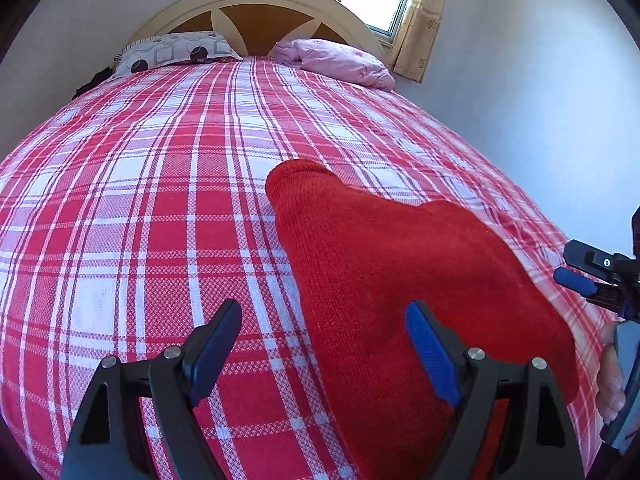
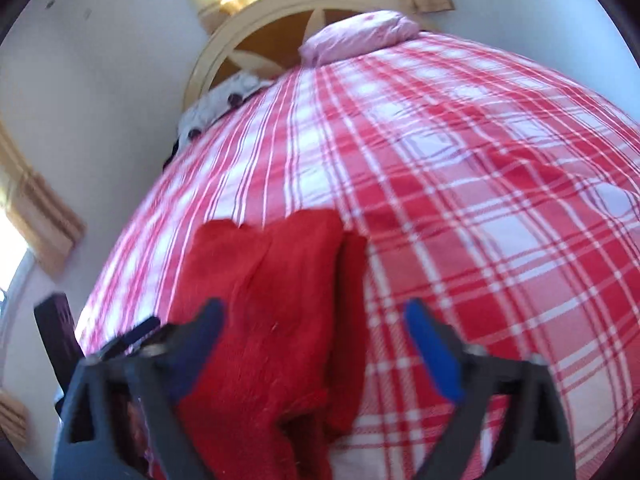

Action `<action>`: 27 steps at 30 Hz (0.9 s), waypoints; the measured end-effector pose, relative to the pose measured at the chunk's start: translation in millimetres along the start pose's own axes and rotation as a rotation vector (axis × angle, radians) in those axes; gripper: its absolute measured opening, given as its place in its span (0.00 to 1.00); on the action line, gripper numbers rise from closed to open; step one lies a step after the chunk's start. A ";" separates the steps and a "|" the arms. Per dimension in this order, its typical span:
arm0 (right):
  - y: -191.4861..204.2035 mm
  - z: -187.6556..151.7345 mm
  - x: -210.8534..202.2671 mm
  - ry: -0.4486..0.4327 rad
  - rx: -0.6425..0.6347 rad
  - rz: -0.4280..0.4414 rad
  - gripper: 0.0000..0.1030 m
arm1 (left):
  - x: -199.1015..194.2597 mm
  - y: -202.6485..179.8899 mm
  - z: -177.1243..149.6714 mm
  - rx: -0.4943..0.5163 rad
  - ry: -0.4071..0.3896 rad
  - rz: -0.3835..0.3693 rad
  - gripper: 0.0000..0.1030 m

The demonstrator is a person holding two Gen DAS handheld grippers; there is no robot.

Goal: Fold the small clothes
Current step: 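Grasp the sweater bundle edge with the right tool while the left tool grasps beside it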

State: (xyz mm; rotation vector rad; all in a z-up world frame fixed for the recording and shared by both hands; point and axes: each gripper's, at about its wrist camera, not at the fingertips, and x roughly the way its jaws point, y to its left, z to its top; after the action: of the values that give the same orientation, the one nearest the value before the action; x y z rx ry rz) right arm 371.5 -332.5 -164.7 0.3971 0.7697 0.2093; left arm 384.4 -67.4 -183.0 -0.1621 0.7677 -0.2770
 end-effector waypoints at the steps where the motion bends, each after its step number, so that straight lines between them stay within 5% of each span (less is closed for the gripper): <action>1: -4.1 2.2 1.0 0.007 0.012 -0.001 0.96 | -0.3 -0.5 0.6 0.001 -0.002 -0.009 0.82; 8: -31.6 -2.4 22.4 0.087 0.081 0.018 0.96 | 8.8 -1.4 0.6 0.000 0.031 -0.049 0.82; 15: -44.8 -8.5 42.0 0.131 0.136 0.092 0.96 | 28.8 20.5 0.5 -0.142 0.094 -0.163 0.82; 20: -44.8 -7.1 44.9 0.135 0.135 0.140 0.96 | 29.4 13.4 0.1 -0.108 0.082 -0.153 0.82; 27: -32.9 -14.5 53.5 0.206 0.102 0.210 0.81 | 33.7 7.6 0.0 -0.077 0.085 -0.147 0.83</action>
State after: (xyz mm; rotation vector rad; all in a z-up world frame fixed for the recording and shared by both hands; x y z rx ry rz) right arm 400.1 -340.9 -221.9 0.5593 0.9439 0.4135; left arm 408.9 -70.5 -207.1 -0.2815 0.8522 -0.3959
